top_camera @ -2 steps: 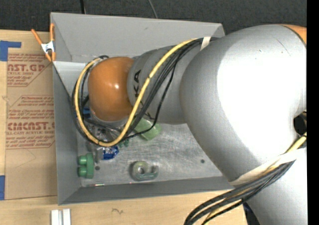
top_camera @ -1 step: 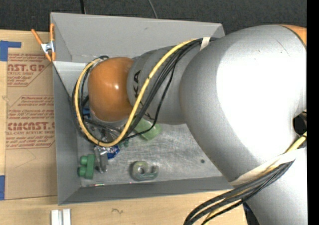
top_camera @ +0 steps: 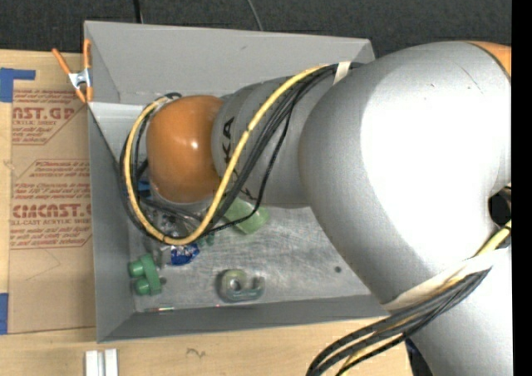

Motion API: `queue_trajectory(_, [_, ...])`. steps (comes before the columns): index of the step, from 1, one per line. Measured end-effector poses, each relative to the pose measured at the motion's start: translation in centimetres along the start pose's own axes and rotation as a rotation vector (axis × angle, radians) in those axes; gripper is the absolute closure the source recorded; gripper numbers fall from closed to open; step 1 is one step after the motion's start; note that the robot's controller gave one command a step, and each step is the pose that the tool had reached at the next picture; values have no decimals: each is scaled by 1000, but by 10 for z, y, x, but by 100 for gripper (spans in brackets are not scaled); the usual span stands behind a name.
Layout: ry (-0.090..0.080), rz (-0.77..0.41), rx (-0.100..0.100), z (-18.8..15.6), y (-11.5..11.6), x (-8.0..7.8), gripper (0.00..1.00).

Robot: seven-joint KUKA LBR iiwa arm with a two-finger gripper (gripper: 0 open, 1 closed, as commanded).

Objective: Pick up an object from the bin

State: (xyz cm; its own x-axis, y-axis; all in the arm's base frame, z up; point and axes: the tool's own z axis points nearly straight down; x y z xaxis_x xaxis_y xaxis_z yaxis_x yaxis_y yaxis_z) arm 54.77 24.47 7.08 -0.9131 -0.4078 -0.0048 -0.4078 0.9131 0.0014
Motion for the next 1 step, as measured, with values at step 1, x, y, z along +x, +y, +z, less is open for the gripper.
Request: queue_trajectory(1, [7, -79, 0, -7, 26, 55, 100])
